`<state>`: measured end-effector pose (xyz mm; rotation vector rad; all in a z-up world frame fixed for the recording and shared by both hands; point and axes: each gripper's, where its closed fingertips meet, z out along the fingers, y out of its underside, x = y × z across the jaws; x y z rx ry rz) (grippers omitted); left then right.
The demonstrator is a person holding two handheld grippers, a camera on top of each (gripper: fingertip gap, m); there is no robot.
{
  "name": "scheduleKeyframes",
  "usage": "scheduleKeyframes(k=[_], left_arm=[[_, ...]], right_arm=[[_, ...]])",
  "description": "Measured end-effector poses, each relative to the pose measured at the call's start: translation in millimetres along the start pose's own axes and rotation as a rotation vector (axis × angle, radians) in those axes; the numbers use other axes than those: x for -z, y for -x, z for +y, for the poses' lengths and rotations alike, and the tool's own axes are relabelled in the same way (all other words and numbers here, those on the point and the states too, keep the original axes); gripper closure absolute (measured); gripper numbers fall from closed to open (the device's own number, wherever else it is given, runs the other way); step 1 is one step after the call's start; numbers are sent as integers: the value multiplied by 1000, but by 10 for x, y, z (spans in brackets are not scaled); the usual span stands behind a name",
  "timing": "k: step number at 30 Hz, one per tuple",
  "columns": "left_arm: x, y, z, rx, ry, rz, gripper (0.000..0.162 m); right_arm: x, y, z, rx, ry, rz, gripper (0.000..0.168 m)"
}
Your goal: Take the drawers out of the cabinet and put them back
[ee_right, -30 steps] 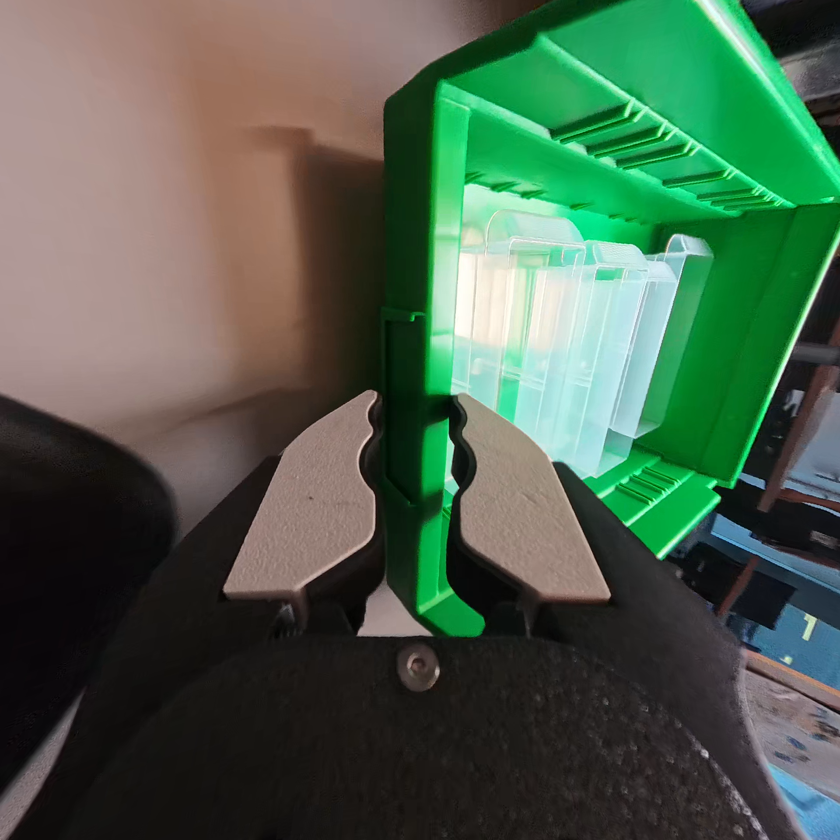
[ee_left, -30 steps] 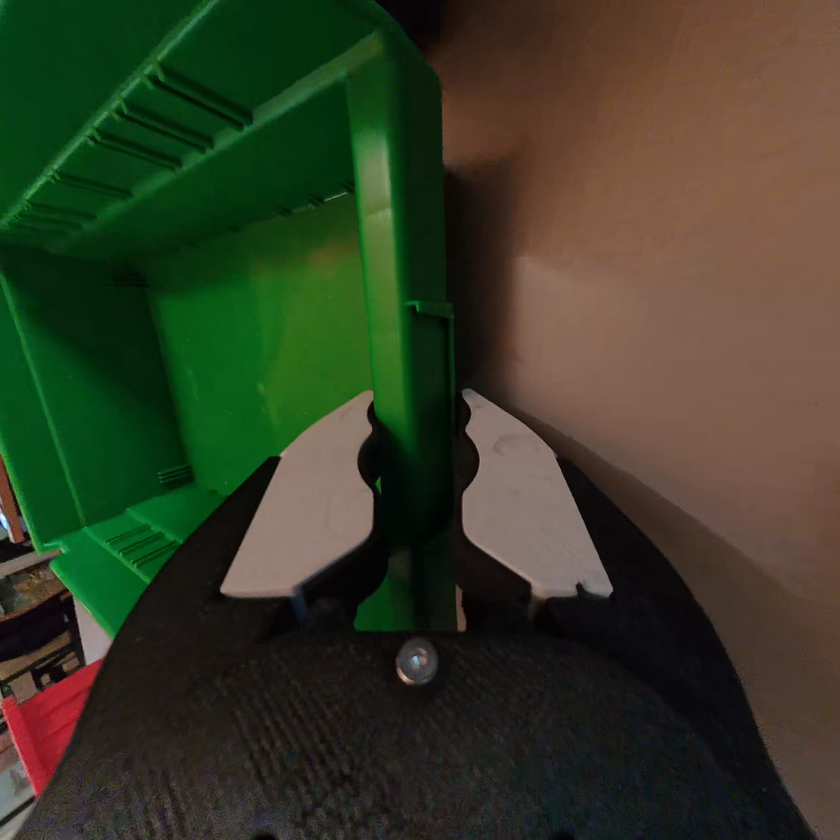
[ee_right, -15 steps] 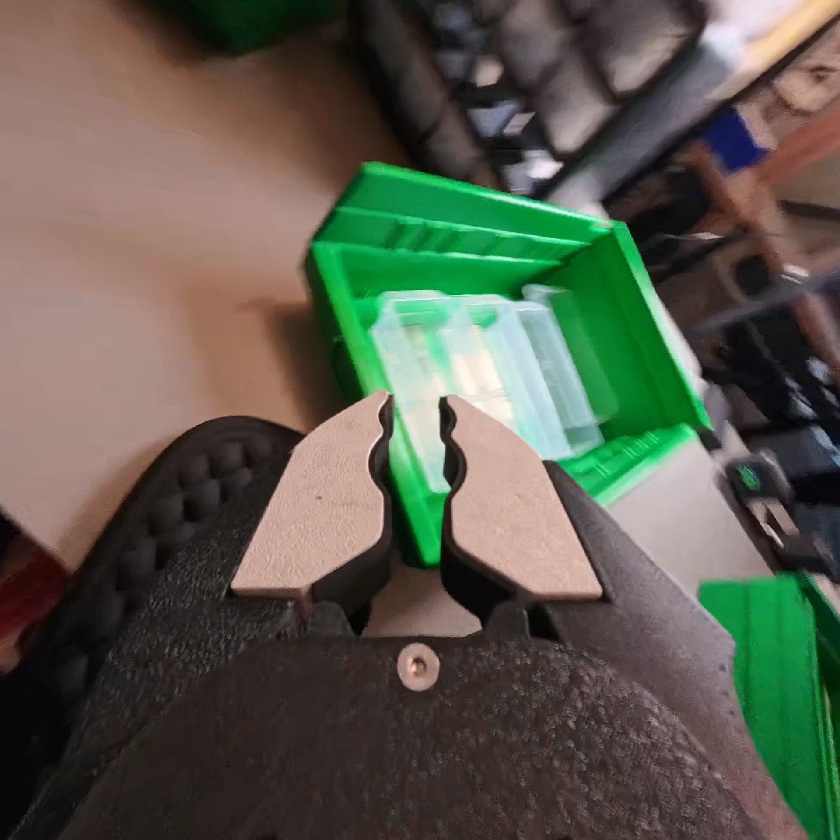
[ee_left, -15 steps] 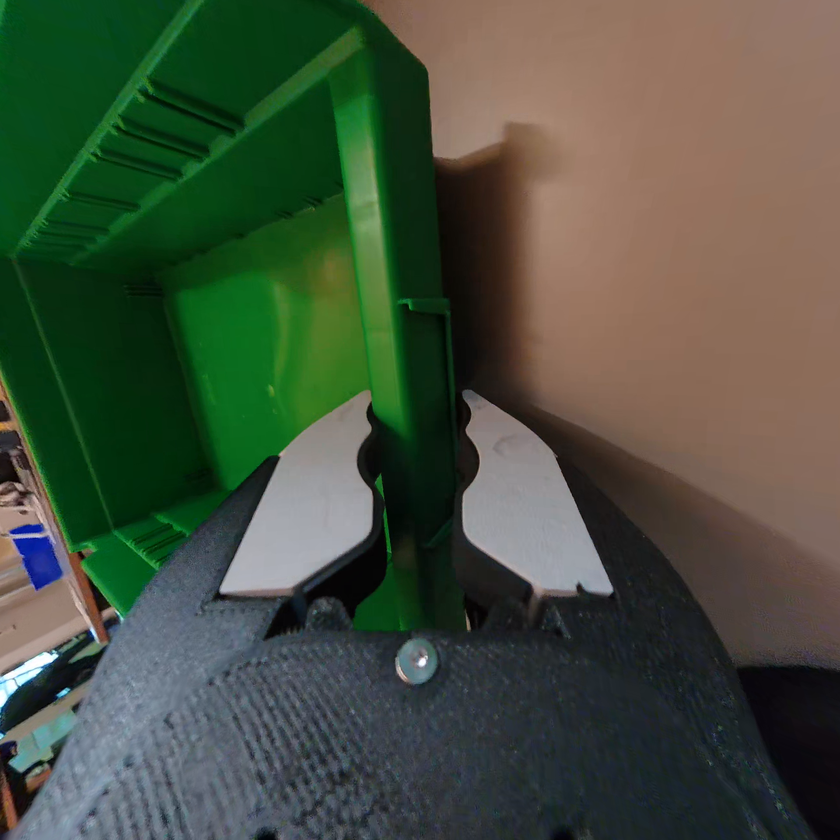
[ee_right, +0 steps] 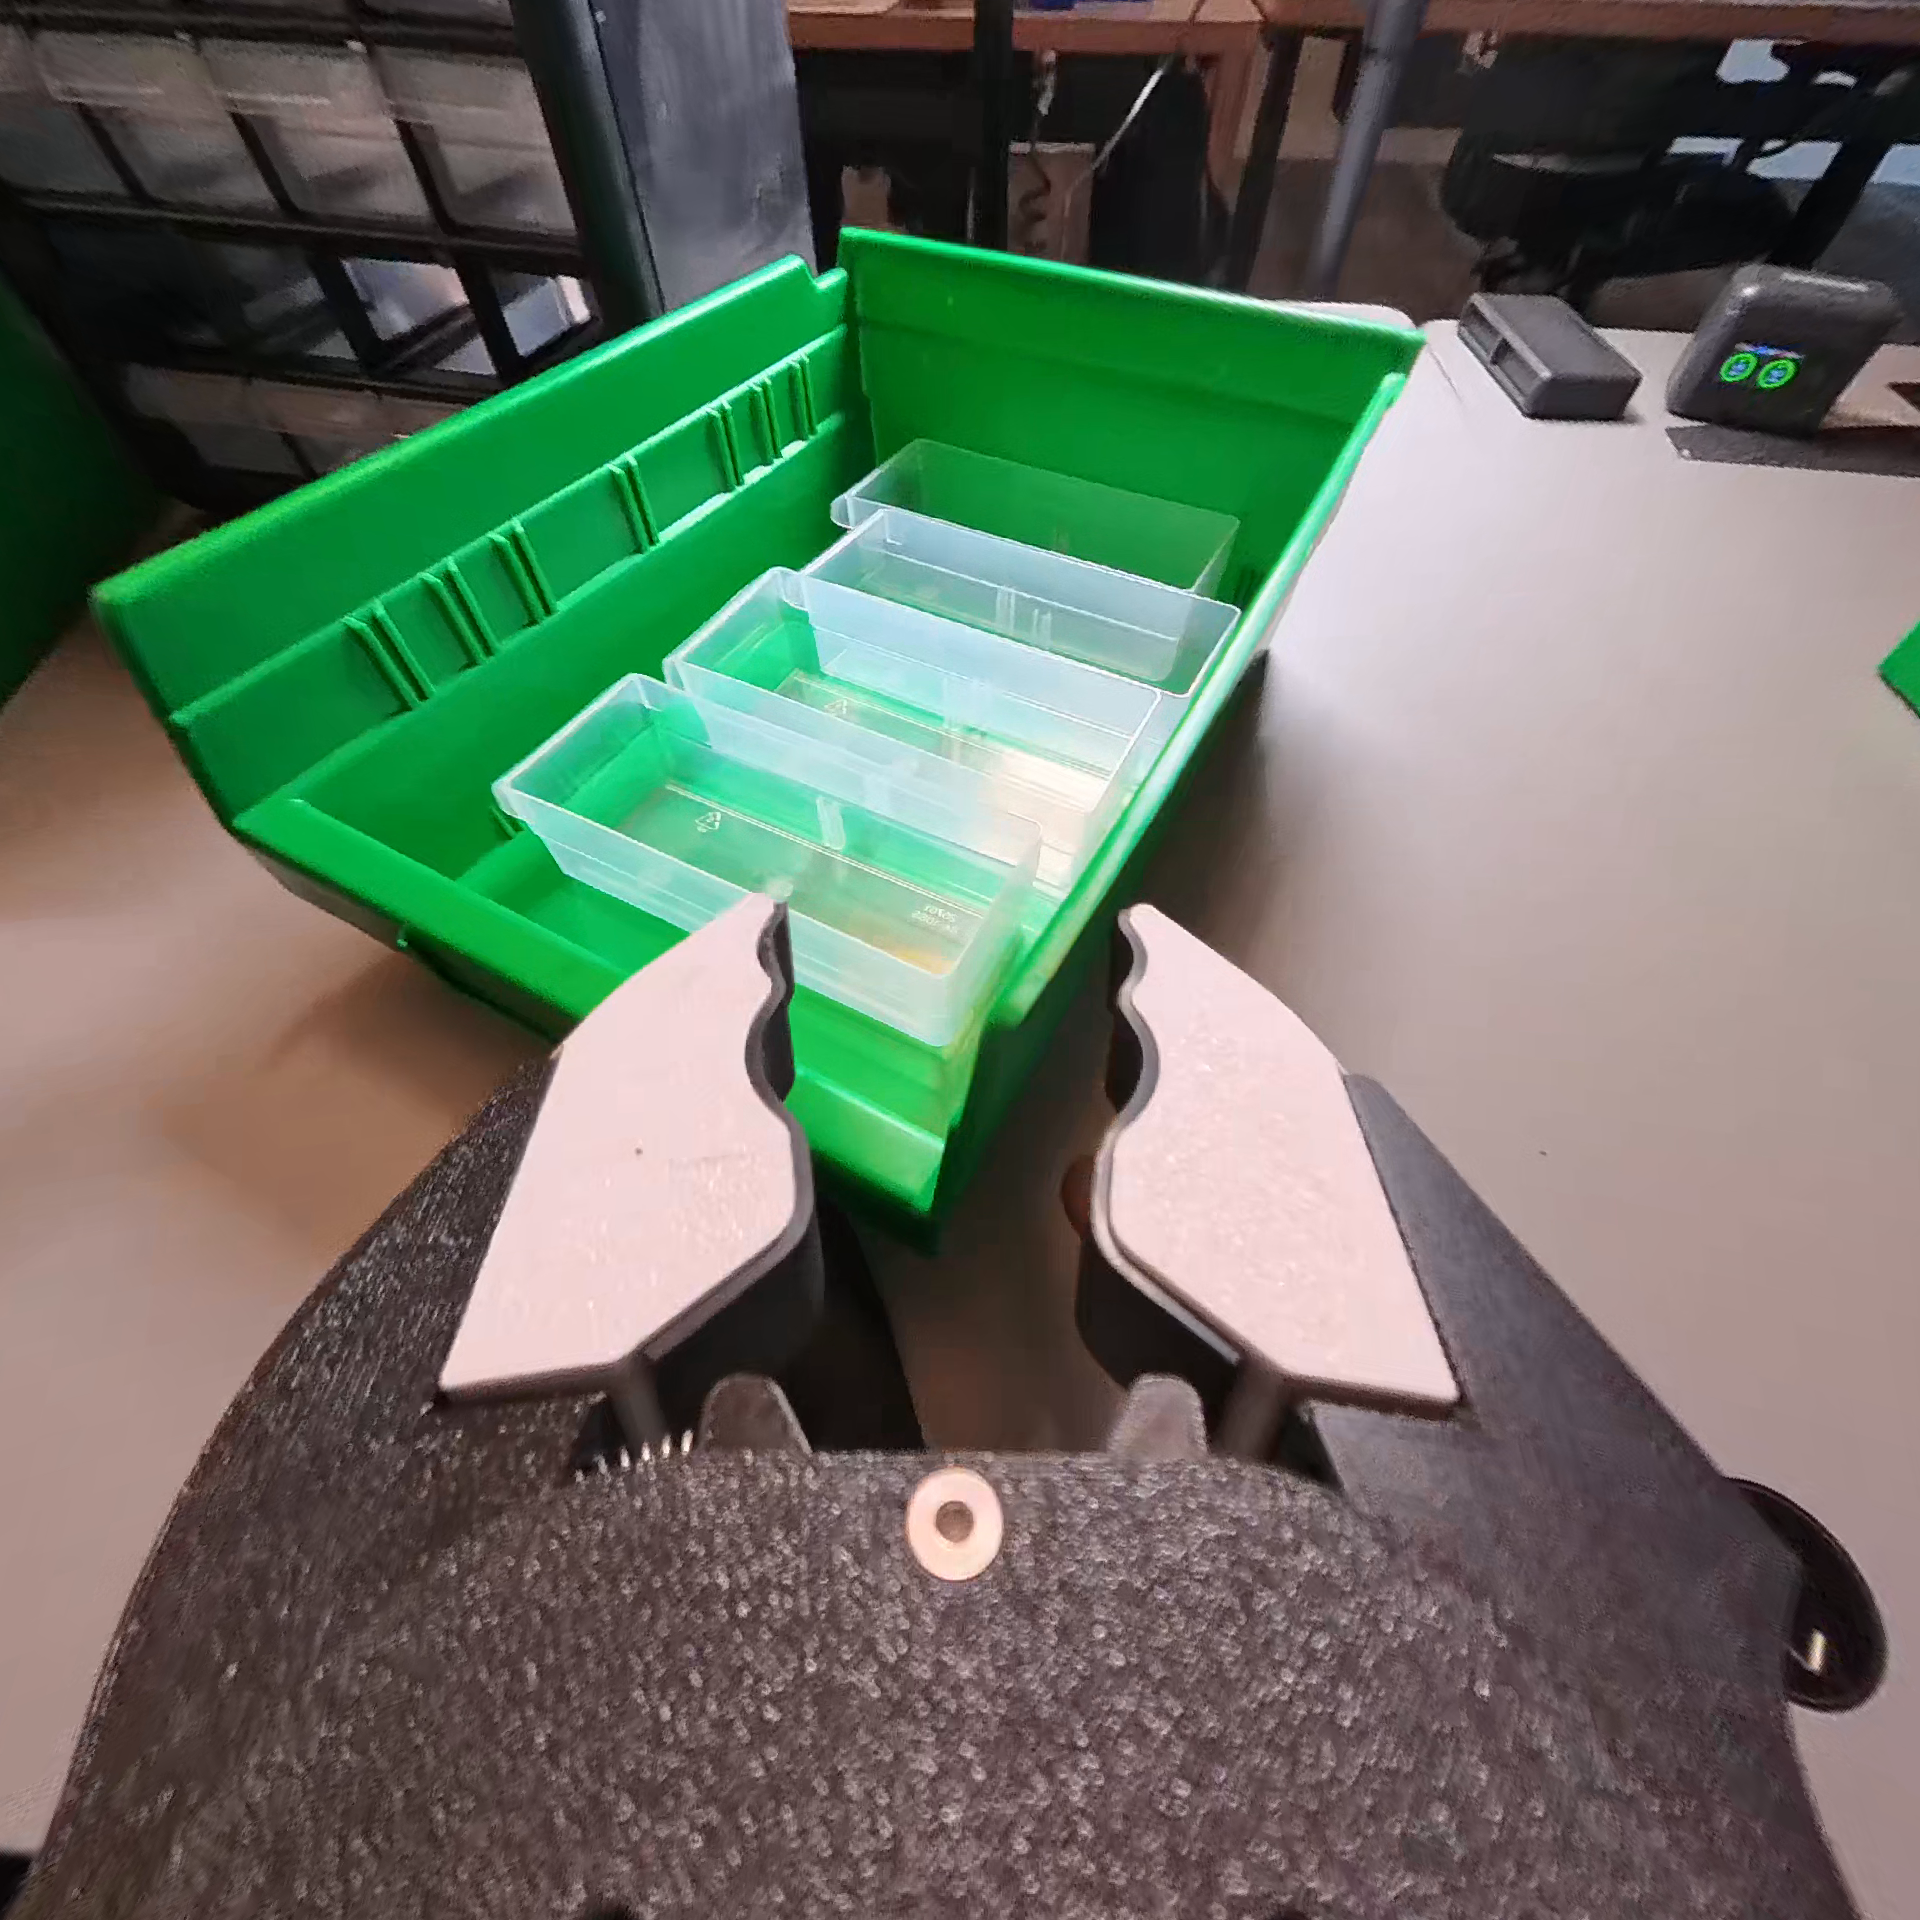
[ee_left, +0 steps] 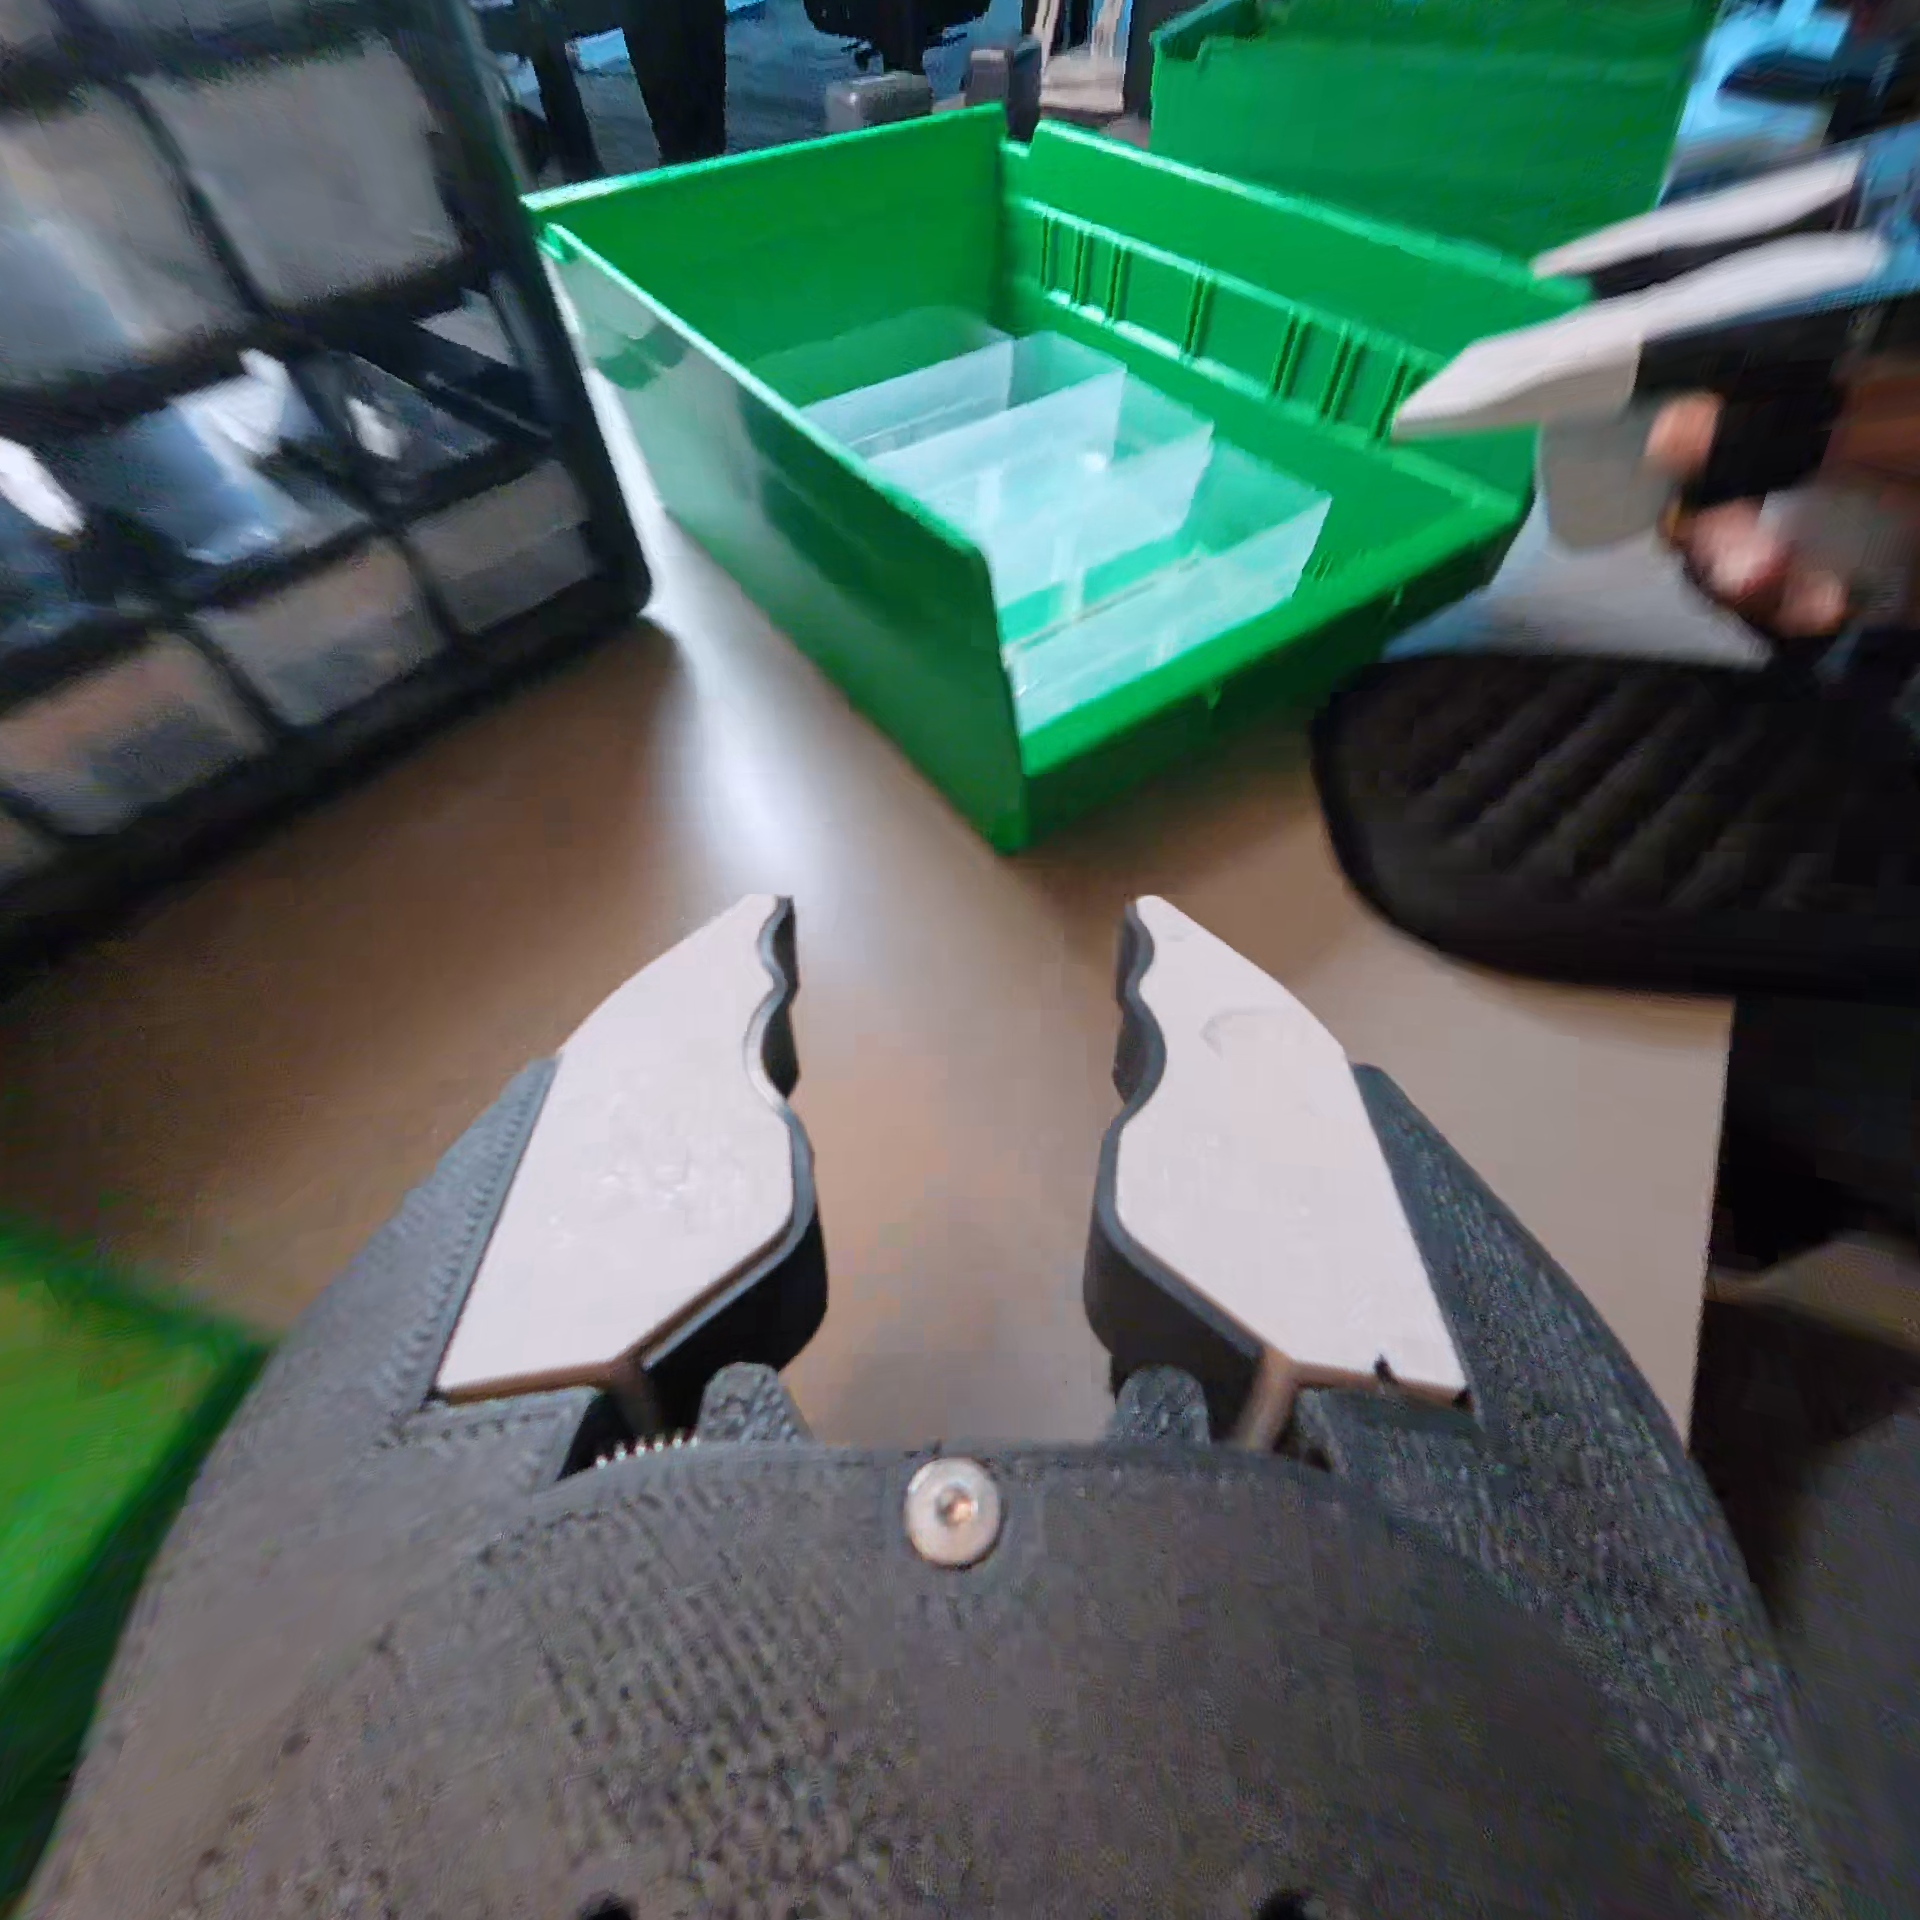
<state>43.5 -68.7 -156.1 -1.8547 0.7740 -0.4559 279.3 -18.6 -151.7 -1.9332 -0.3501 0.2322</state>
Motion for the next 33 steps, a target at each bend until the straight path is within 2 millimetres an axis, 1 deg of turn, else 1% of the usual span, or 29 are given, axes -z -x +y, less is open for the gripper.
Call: scheduleKeyframes(k=[2, 3, 4, 6, 8, 10, 11, 14, 15, 17, 19, 22, 25, 27, 28, 30, 33], left_arm=[[-367, -112, -36, 117, -4, 27, 92], [-535, -120, -36, 146, 0, 19, 88], [-684, -111, -40, 167, 1, 5, 85], [-912, -85, -91, 234, -1, 4, 86], [-1071, -40, -170, 288, -15, 6, 100], [-1179, -60, -196, 309, 2, 25, 116], [-1202, -57, -216, 308, 3, 6, 124], [-1197, -84, -227, 230, 44, -39, 131], [-1161, -102, -244, 209, 43, -41, 138], [-1049, -157, -346, 141, 18, -51, 138], [-916, -233, -499, 64, 2, -69, 139], [-612, -321, -860, -19, -59, -101, 140], [-209, -369, -1280, -91, -136, -152, 142], [73, -357, -1509, -118, -182, -194, 144], [214, -338, -1600, -129, -200, -218, 145], [489, -270, -1731, -146, -230, -274, 146], [922, -91, -1829, -158, -265, -381, 148]], right_arm=[[-27, -25, 29, 0, 1, 28, 114], [-37, -32, 44, -8, 2, 29, 115], [-45, -51, 55, -21, 0, 31, 117], [-64, -118, 73, -34, 0, 53, 123], [-104, -130, 95, -47, 16, 46, 136], [-128, -140, 70, -53, 13, 51, 146], [-131, -165, 57, -40, 11, 79, 150], [-91, -241, 57, 6, 26, 180, 156], [-49, -263, 38, 8, 16, 196, 158], [86, -262, -65, 18, -13, 204, 158], [262, -257, -228, 51, -34, 236, 159], [593, -181, -580, 70, -88, 225, 158], [914, -40, -949, 74, -146, 182, 156], [1065, 90, -1179, 78, -177, 144, 155], [1115, 165, -1290, 81, -192, 121, 154], [1153, 328, -1491, 86, -214, 74, 154], [1115, 663, -1753, 106, -239, -9, 154]])
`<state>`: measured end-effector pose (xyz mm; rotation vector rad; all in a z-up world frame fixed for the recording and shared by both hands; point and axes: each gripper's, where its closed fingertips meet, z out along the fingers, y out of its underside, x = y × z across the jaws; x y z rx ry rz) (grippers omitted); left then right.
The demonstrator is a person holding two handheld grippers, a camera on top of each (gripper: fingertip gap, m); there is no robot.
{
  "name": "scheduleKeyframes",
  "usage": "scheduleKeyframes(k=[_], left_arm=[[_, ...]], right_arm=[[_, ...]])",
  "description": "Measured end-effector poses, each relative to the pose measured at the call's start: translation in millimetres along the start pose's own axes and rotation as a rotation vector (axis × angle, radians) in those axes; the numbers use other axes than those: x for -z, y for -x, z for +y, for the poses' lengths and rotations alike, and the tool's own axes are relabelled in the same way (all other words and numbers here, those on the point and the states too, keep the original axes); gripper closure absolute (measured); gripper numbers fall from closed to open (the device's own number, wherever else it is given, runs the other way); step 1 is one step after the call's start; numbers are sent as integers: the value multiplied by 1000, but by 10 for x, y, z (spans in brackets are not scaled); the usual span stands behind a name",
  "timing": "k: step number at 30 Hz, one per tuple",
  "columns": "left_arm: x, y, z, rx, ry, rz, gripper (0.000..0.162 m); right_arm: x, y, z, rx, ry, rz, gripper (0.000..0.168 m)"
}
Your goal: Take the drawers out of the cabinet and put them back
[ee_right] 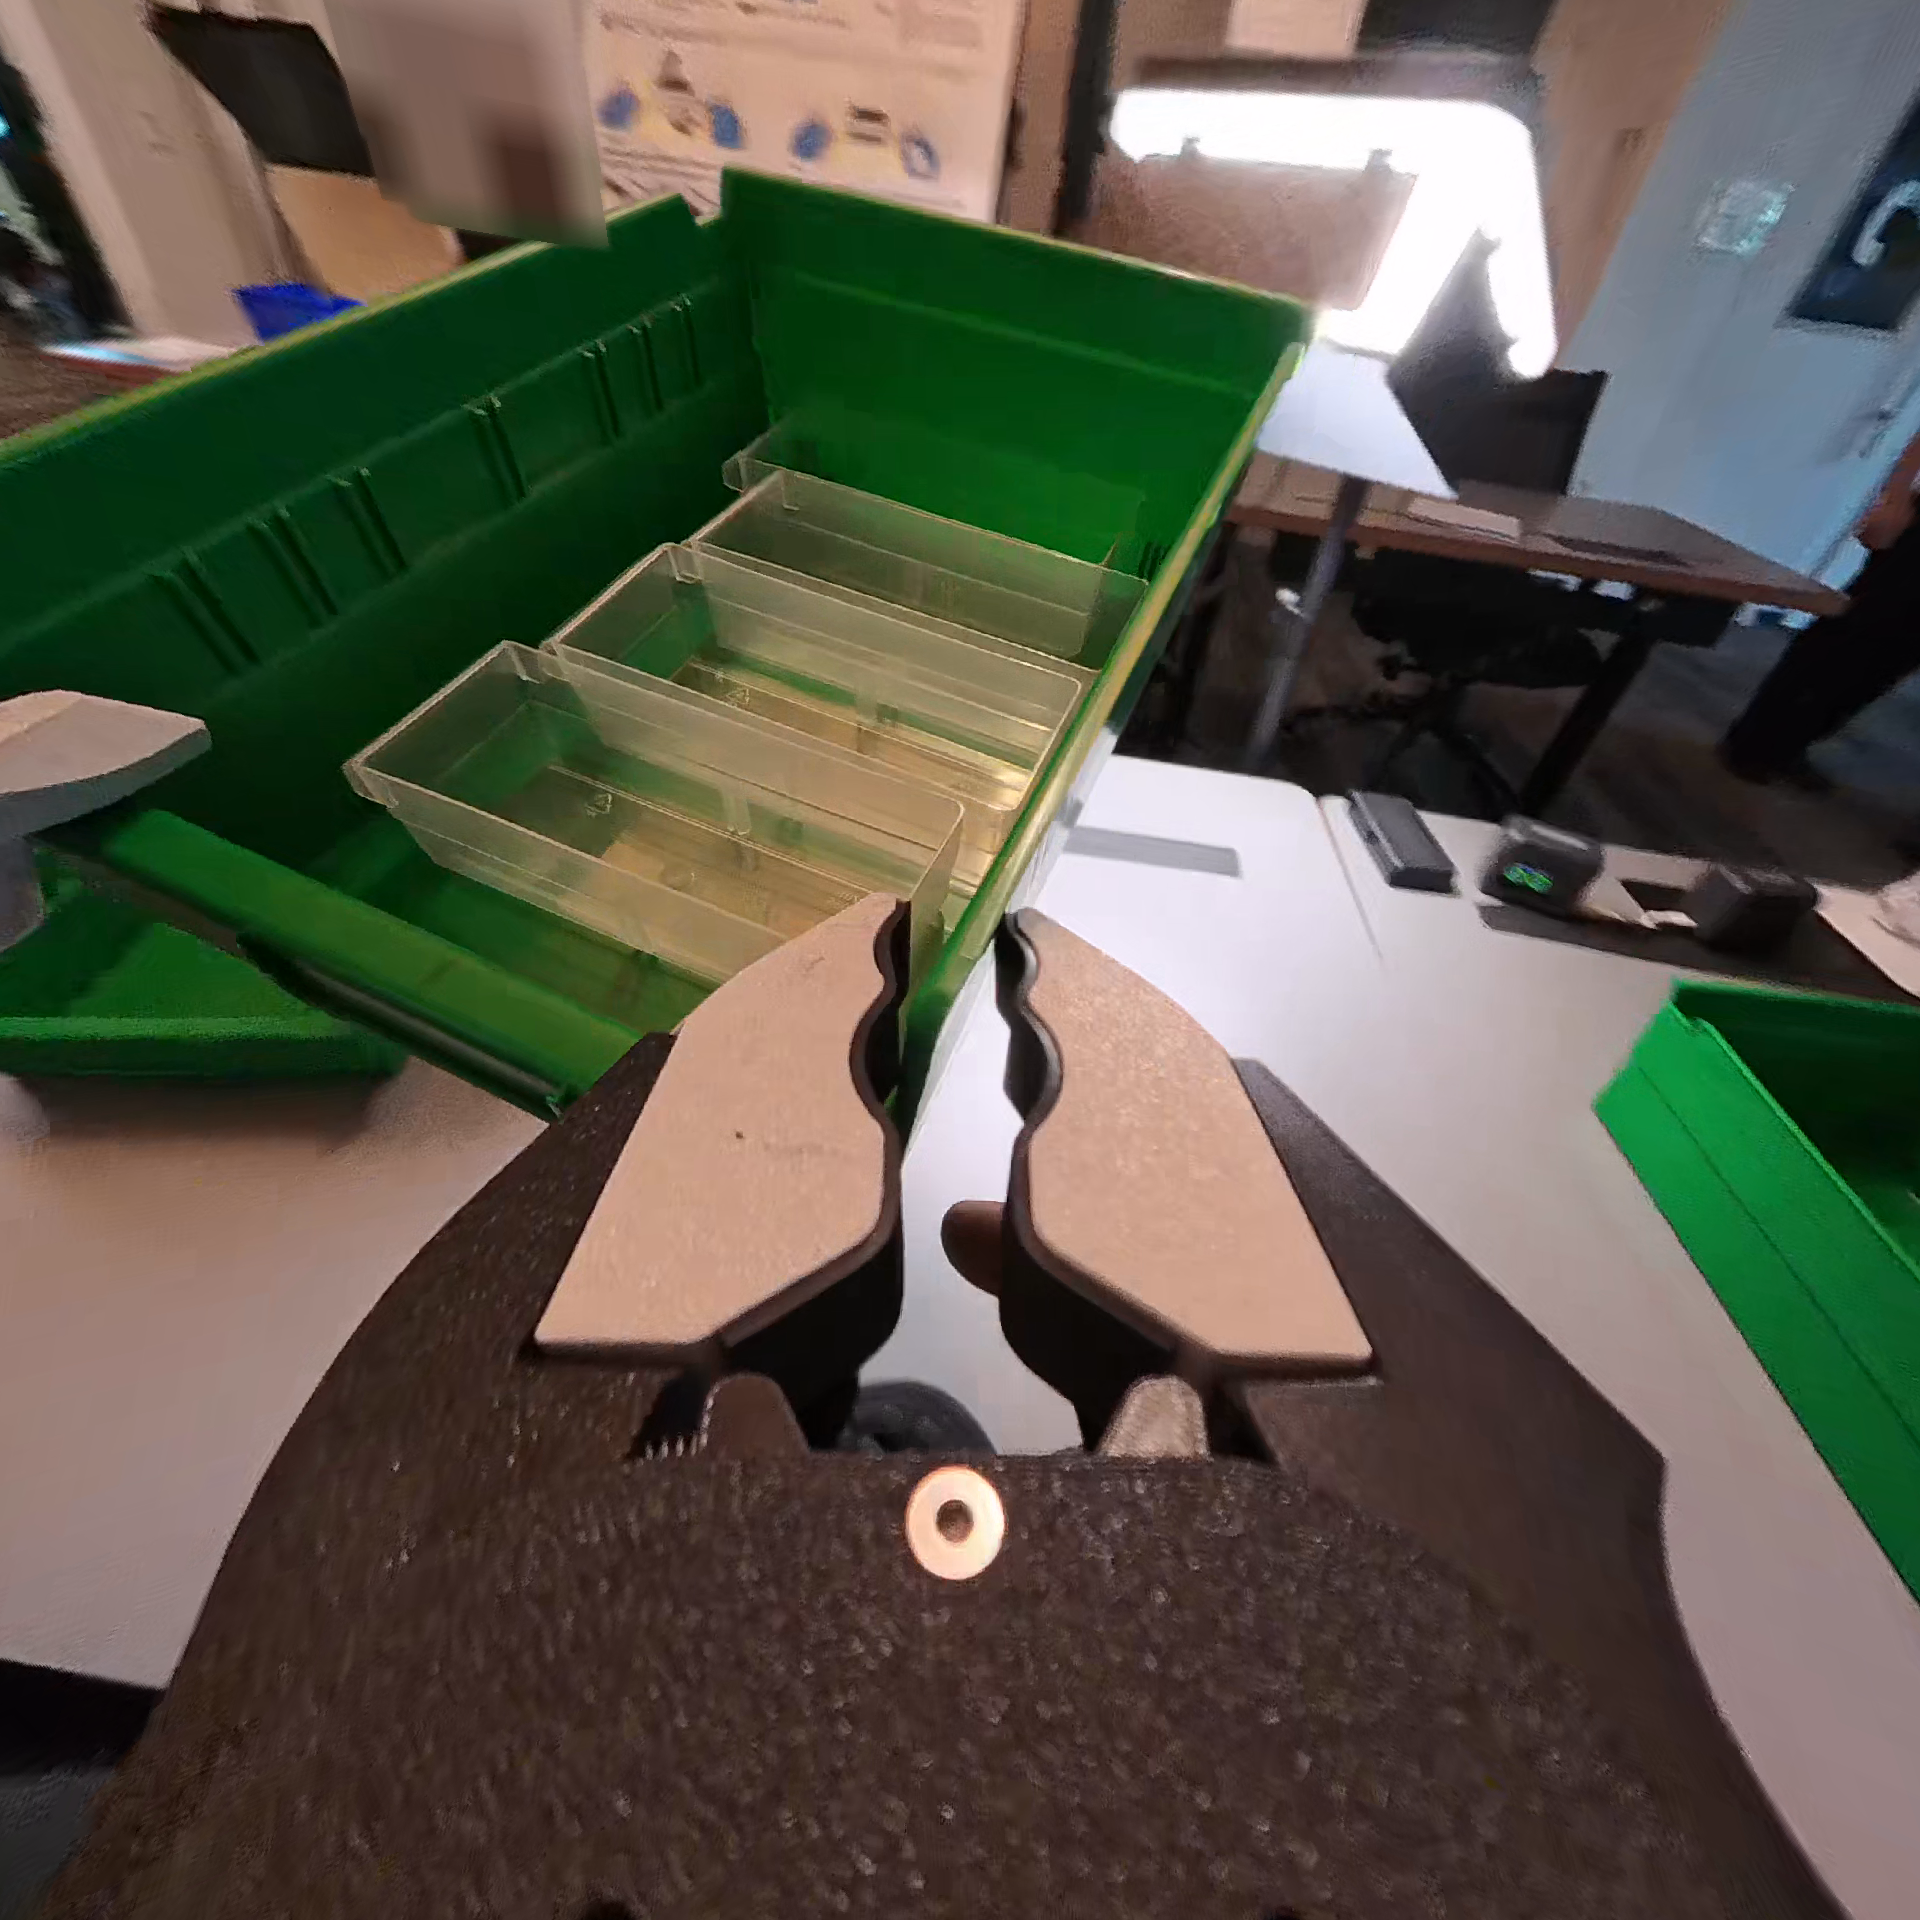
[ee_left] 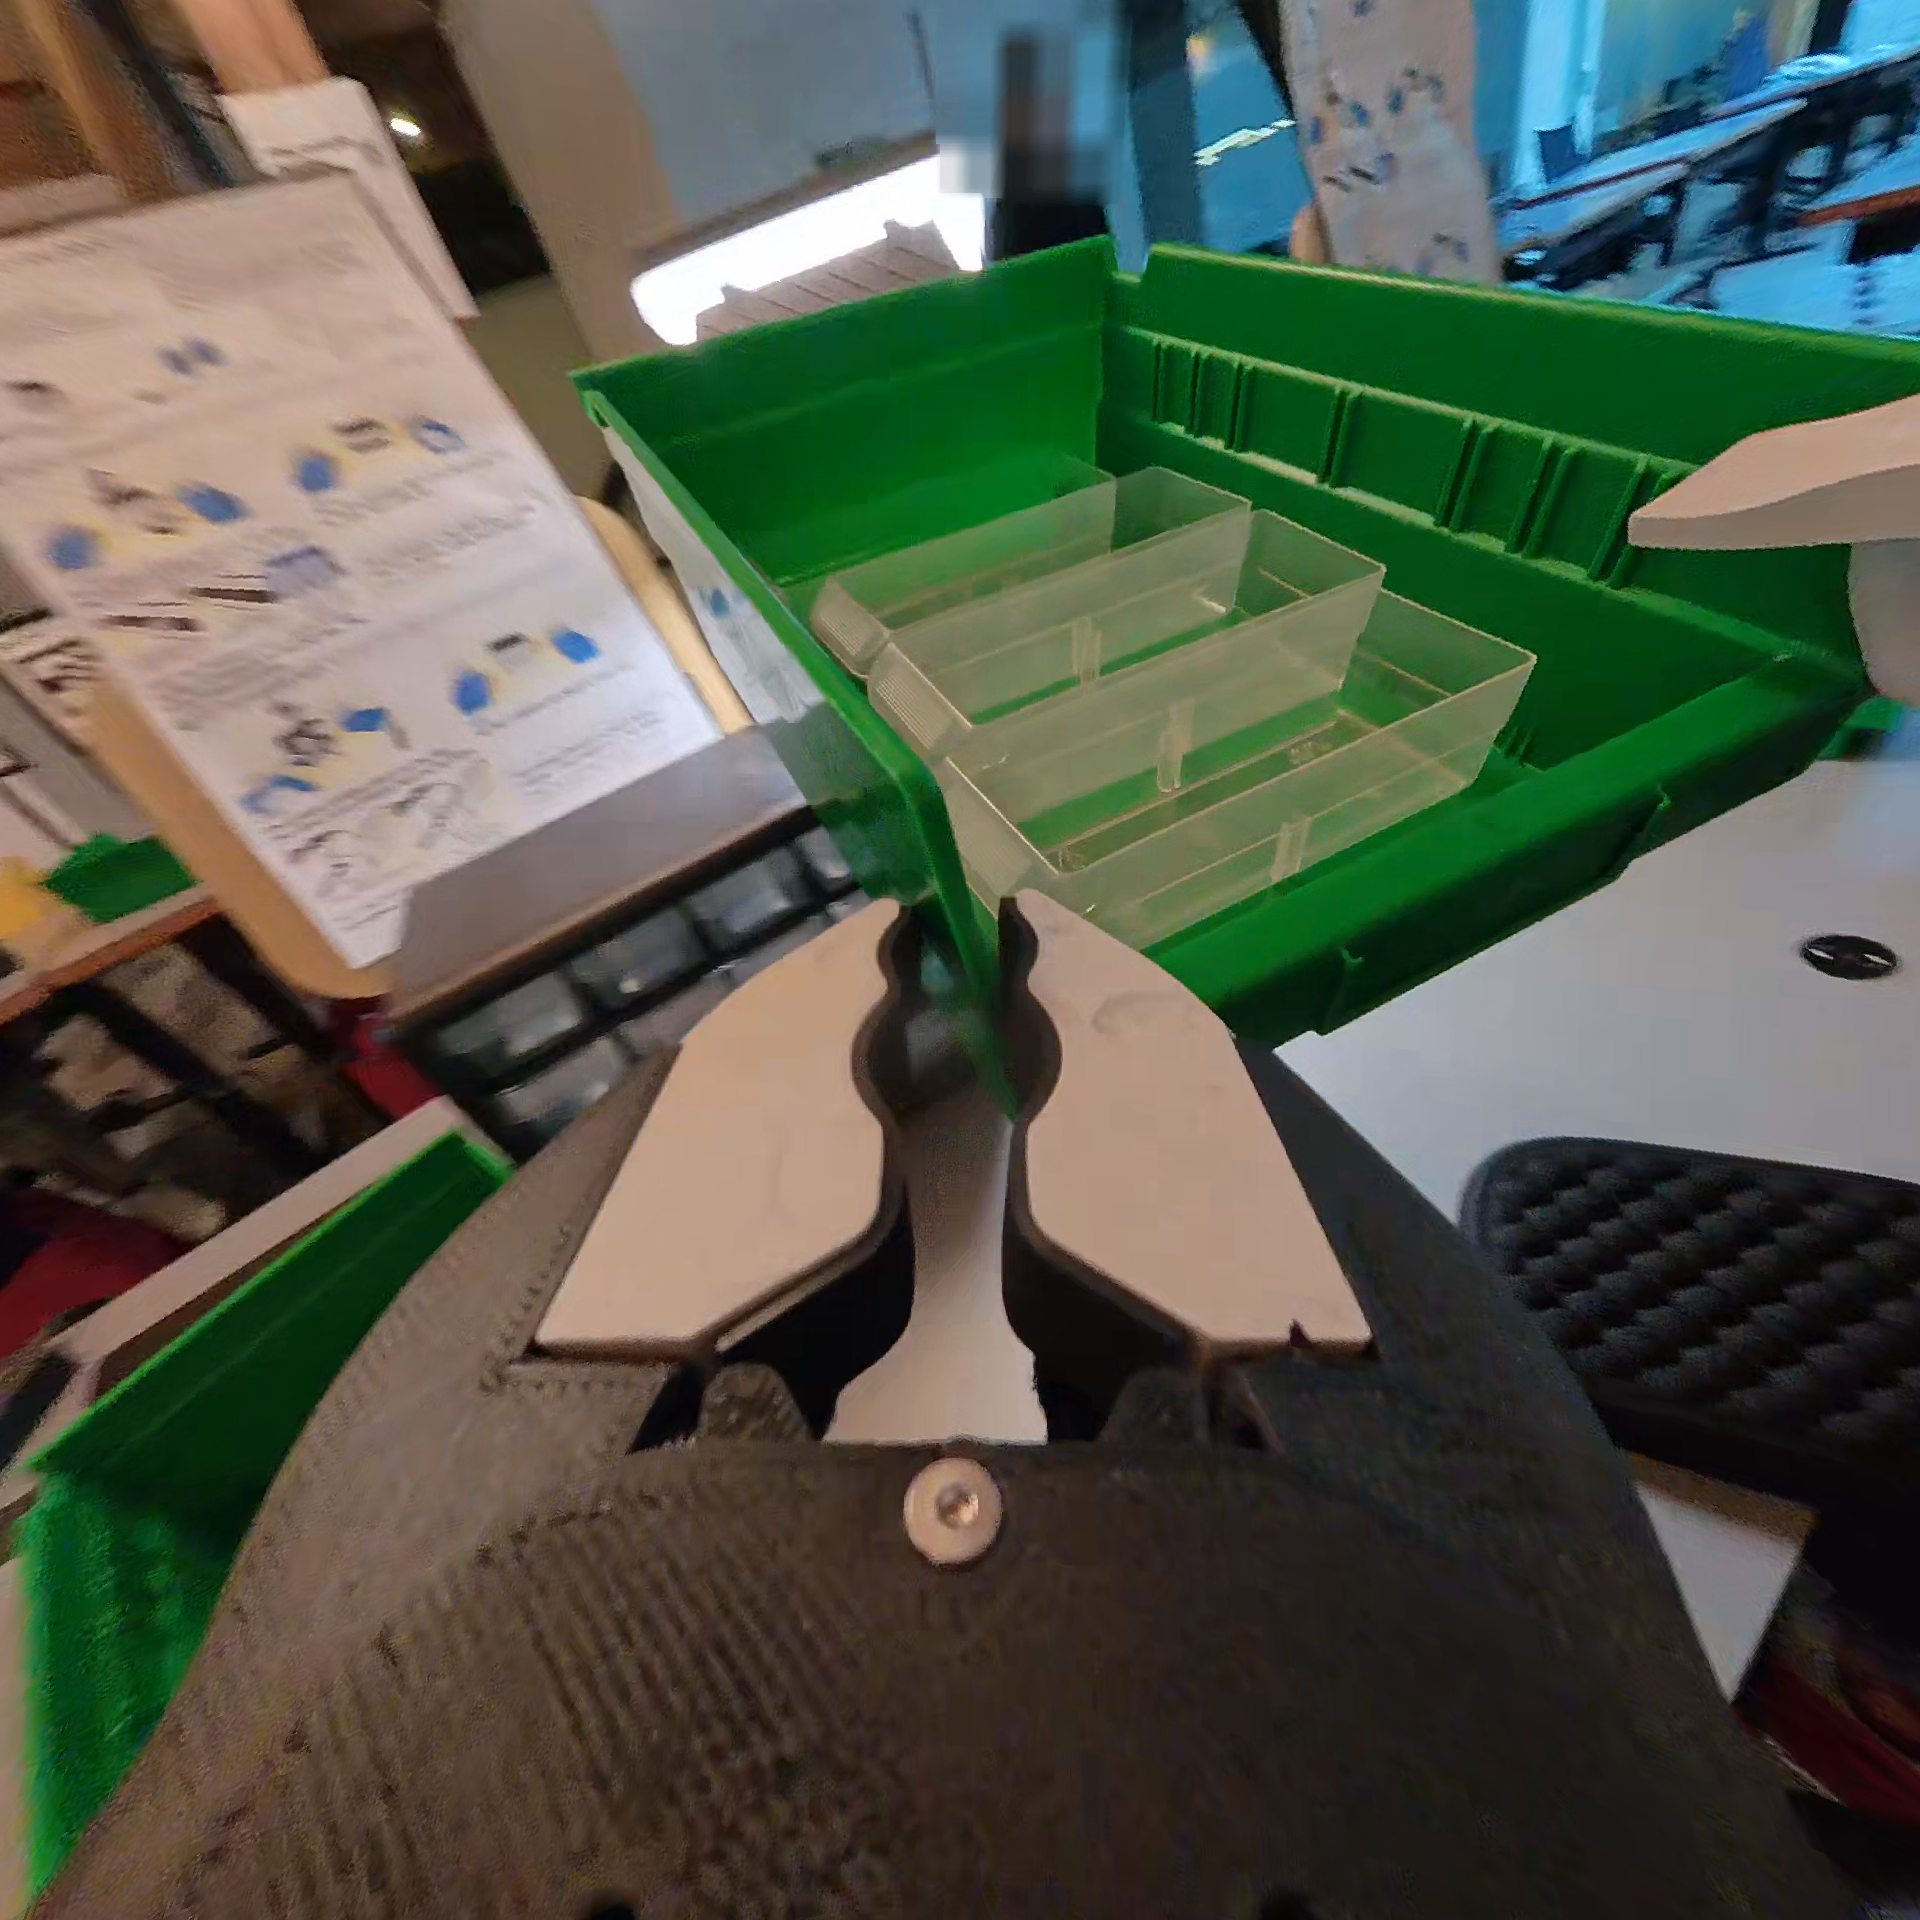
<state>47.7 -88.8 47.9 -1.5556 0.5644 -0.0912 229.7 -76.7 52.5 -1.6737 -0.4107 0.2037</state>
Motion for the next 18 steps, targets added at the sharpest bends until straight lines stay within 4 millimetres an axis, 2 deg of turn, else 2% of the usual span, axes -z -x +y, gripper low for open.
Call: scheduleKeyframes(k=[4, 8, 13, 18], left_arm=[[455, 550, -82, 4, -30, -155, 150], [946, 1093, -30, 22, -37, -305, 151], [1553, 1657, 206, 57, -12, -467, 151], [2191, 2123, 540, 82, 19, -615, 152]], right_arm=[[-246, 574, -284, 12, -32, -142, 153], [-527, 1249, -463, 11, -41, -296, 152], [-833, 2116, -538, 12, -26, -463, 151], [-1017, 3019, -481, 23, -12, -610, 150]])
